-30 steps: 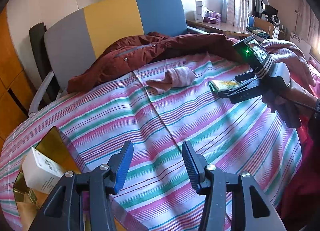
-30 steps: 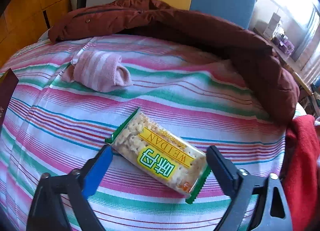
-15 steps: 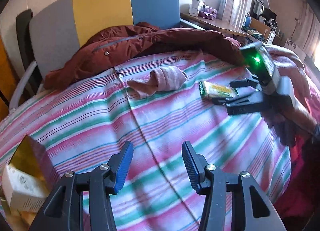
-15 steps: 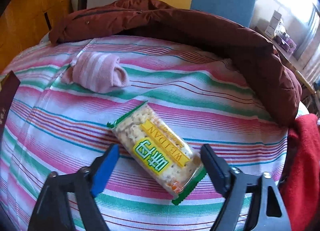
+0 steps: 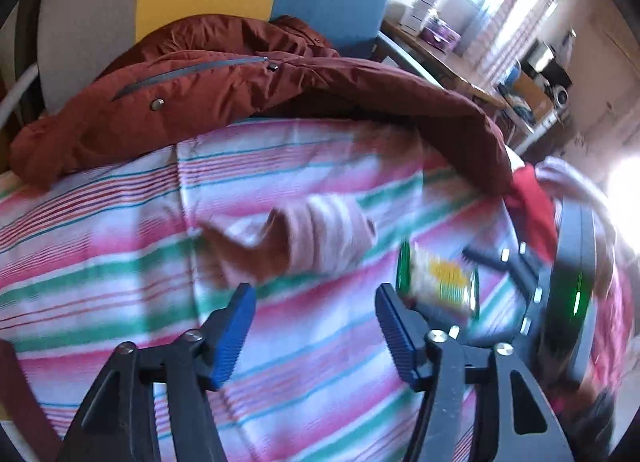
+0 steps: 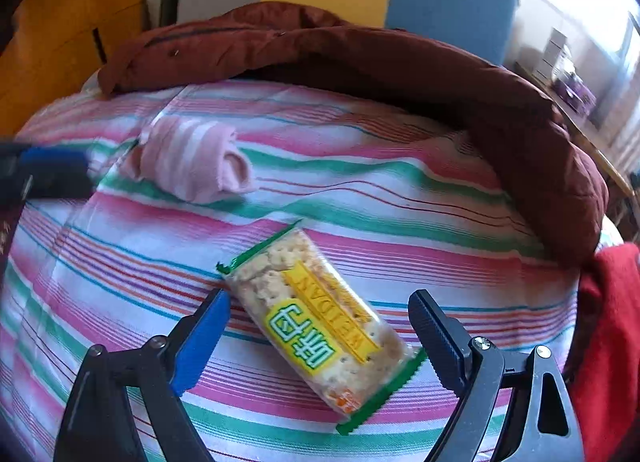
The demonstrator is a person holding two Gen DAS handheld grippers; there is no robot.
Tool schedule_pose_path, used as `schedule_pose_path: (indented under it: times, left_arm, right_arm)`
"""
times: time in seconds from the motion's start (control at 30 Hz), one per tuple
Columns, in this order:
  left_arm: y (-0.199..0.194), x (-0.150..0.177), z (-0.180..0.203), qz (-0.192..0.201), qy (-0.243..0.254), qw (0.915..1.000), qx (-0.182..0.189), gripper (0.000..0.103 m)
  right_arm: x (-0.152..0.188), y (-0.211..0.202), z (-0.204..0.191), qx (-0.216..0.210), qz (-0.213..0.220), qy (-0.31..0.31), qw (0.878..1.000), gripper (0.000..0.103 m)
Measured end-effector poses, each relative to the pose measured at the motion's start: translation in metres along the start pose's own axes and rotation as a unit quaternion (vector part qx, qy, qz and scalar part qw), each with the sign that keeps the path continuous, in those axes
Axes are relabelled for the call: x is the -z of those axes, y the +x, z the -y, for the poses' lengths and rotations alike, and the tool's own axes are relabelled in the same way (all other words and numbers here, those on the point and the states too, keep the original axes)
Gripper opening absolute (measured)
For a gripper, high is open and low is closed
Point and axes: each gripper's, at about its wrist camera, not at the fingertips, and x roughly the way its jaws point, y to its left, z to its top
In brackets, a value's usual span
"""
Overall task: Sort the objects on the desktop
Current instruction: 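Grasp the yellow WEIDAN snack packet with the right tool while the left tool grasps the pink sock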
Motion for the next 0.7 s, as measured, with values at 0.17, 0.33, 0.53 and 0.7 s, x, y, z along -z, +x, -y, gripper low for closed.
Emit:
schedule_pose_path:
  times: [0.17, 0.33, 0.53, 0.7]
  left_arm:
    - [0.025, -0.027, -0.001, -0.010, -0.055, 0.9984, 0.006, 0.081]
    - [0.058, -0.038, -0.001, -0.033, -0.090, 0.9949, -0.032, 0.075]
    - [0.072, -0.039, 0.016, -0.037, -0.043, 0.9946, -0.086, 0.074]
    - [0.062, -0.018, 0.022, -0.014, 0.023, 0.9951, -0.095, 0.053]
  right_arm:
    - [-0.001, 0.007, -0.004, -0.001, -0.010, -0.006, 1.000, 0.085]
    - [-0.002, 0.007, -0.004, -0.001, -0.012, -0.001, 1.000, 0.083]
    - [-0.002, 0.008, -0.002, -0.006, -0.019, 0.006, 1.000, 0.074]
    - [-0.003, 0.002, -0.009, -0.023, -0.025, -0.016, 0.999, 0.053]
